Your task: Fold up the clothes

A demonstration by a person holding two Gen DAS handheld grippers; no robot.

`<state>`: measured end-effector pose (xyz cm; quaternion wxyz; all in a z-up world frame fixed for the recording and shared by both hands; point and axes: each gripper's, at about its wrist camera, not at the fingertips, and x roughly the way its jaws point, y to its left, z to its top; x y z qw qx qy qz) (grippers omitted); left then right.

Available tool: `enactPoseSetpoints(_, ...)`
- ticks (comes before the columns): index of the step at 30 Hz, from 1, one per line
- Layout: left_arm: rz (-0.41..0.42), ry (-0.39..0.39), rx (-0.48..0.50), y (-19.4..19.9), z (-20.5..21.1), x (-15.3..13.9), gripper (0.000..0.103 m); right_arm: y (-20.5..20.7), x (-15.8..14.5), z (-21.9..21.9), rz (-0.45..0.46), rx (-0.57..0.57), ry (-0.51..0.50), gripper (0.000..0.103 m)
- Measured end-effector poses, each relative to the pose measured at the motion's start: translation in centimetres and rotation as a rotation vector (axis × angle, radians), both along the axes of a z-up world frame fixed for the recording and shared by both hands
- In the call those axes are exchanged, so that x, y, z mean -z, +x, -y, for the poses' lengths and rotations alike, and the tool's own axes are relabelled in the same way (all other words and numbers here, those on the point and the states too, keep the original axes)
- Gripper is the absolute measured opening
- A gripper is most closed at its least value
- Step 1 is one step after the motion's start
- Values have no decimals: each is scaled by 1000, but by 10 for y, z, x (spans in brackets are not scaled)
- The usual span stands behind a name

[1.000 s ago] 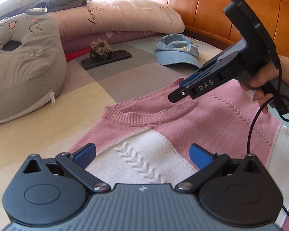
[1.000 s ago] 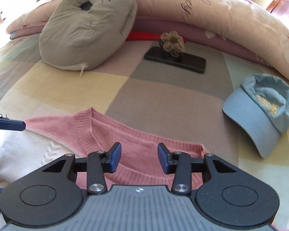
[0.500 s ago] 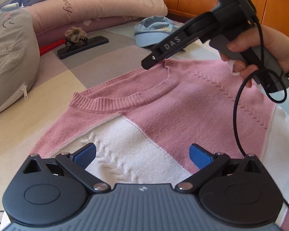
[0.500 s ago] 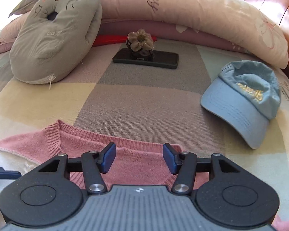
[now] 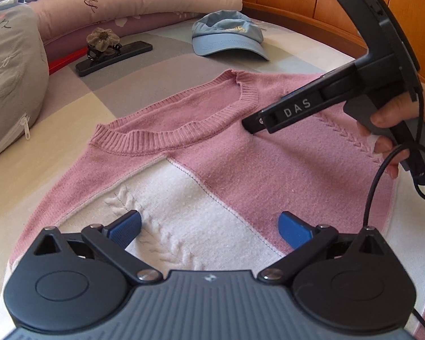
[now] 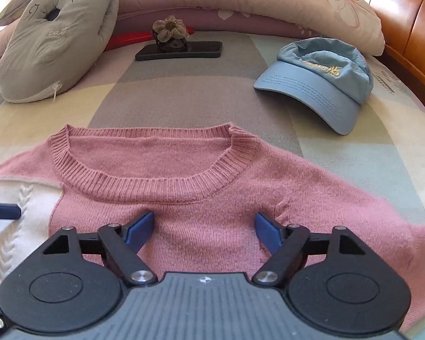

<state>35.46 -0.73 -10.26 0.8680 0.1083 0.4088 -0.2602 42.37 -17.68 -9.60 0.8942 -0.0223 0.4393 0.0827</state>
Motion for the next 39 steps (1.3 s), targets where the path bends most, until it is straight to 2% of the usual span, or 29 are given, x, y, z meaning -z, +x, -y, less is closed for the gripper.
enactPoseSetpoints(4, -2, -5, 1, 1, -1, 0, 102, -19, -5, -3, -34, -12, -25, 86)
enactPoseSetpoints(6, -6, -13, 0, 2, -1, 1, 102, -30, -3, -6, -22, -34, -48, 89)
enactPoseSetpoints(7, -7, -16, 0, 3, -1, 2, 102, -29, -1, -8, -14, -35, -57, 91)
enactPoseSetpoints(9, -4, -16, 0, 3, -1, 2, 102, -14, 3, -10, -14, -14, -40, 103)
enactPoseSetpoints(12, -1, -22, 0, 3, -2, 2, 102, 8, 6, -12, 10, -19, -8, 103)
enactPoseSetpoints(15, 15, -9, -12, 0, -2, -2, 102, 10, -2, -4, -17, 11, 21, 103)
enactPoseSetpoints(17, 37, -6, -15, -3, -3, -8, 102, -7, -14, 1, -2, 23, 21, 103)
enactPoseSetpoints(21, 15, -3, -22, 2, -5, -5, 102, -54, -31, 21, 1, 31, 40, 103)
enactPoseSetpoints(23, 3, 19, -36, 5, -4, 0, 102, -76, -28, 34, -15, 44, 50, 103)
enactPoseSetpoints(26, 2, 13, -38, 5, -4, 1, 102, -87, -8, 51, -54, 94, 37, 103)
enactPoseSetpoints(28, 5, 16, -37, 5, -4, 2, 102, -86, 2, 63, -3, 115, 51, 103)
enactPoseSetpoints(31, 11, 17, -30, 3, -3, 0, 102, -71, 4, 72, 22, 167, 57, 103)
enactPoseSetpoints(33, 14, 15, -24, 2, -2, -1, 102, -64, -2, 73, -1, 203, 68, 103)
enactPoseSetpoints(36, 10, 14, -12, 2, 1, 2, 102, -72, -12, 70, 40, 189, 39, 103)
enactPoseSetpoints(39, 9, 8, -10, 3, 1, 3, 102, -85, 1, 78, -6, 205, 24, 103)
